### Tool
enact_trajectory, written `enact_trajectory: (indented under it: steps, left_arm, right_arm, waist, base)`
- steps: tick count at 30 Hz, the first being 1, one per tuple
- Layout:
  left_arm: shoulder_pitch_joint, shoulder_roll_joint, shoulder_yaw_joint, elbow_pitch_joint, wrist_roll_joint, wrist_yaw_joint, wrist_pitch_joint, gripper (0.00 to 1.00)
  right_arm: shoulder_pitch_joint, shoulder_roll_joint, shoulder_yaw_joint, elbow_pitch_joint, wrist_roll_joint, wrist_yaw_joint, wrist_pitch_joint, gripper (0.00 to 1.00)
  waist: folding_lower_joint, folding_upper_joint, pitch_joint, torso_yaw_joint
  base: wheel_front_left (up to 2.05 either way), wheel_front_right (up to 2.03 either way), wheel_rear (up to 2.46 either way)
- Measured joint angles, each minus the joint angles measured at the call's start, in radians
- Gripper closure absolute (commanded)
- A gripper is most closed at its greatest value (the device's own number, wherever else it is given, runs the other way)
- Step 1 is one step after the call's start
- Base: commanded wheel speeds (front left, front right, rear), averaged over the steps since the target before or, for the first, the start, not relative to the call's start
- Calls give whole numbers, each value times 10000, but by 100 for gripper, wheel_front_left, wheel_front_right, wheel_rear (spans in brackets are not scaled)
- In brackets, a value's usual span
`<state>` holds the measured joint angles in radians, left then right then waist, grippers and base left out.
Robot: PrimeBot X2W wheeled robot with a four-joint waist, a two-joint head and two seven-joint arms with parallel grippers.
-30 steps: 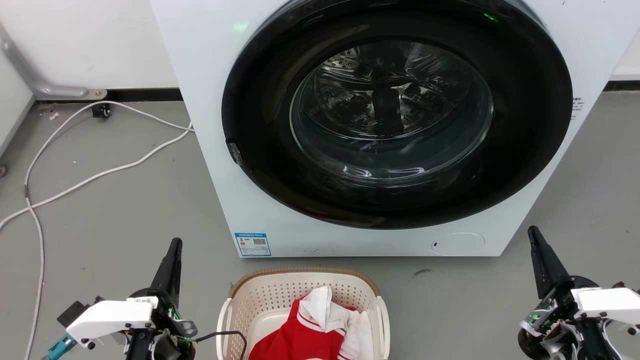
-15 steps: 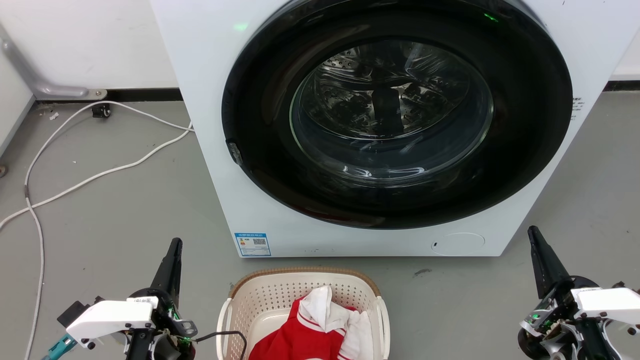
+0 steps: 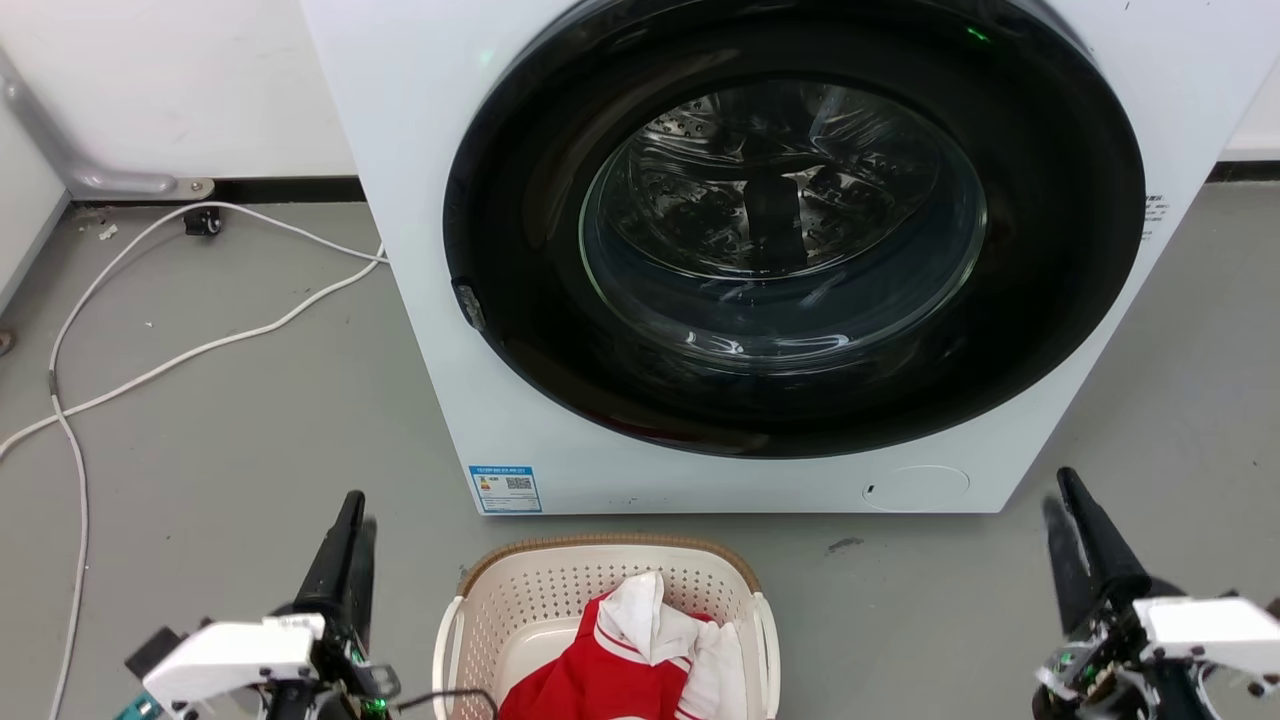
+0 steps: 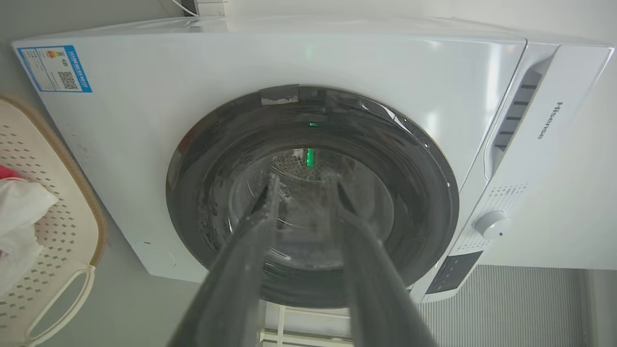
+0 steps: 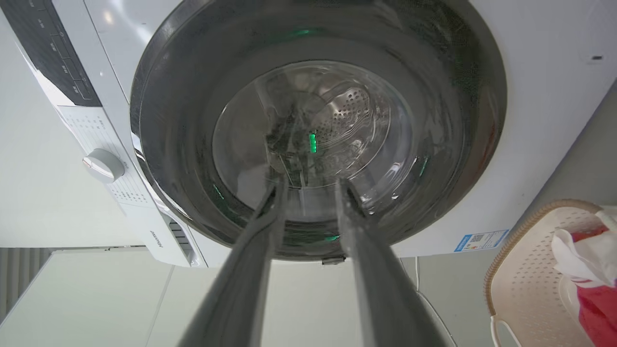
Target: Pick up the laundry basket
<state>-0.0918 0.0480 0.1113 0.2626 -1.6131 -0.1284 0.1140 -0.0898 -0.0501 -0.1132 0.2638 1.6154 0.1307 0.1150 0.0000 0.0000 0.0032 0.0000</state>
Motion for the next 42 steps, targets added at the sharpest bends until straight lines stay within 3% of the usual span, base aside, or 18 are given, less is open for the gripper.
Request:
enact_trajectory:
  steps: [8,30,42]
  left_arm:
    - [222,-31,-29,-27,443,6,-332,0]
    - [321,-25,-474,-1014,5147,660,-1279,0]
    - [492,-21,-604,-1411,6924,669,-1714,0]
  right_arm:
    - [241,31,-81,119,-430,-2,-326,0]
    - [561,33,86,-1012,-5756,-2,-1281,0]
    - [769,33,276,-1505,-7967,0,-1718,0]
  waist:
    - [0,0,4,4]
    - [0,0,32,20]
    - [0,0,1,21]
  base:
    - [0,0,0]
    - [0,0,0]
    - [0,0,0]
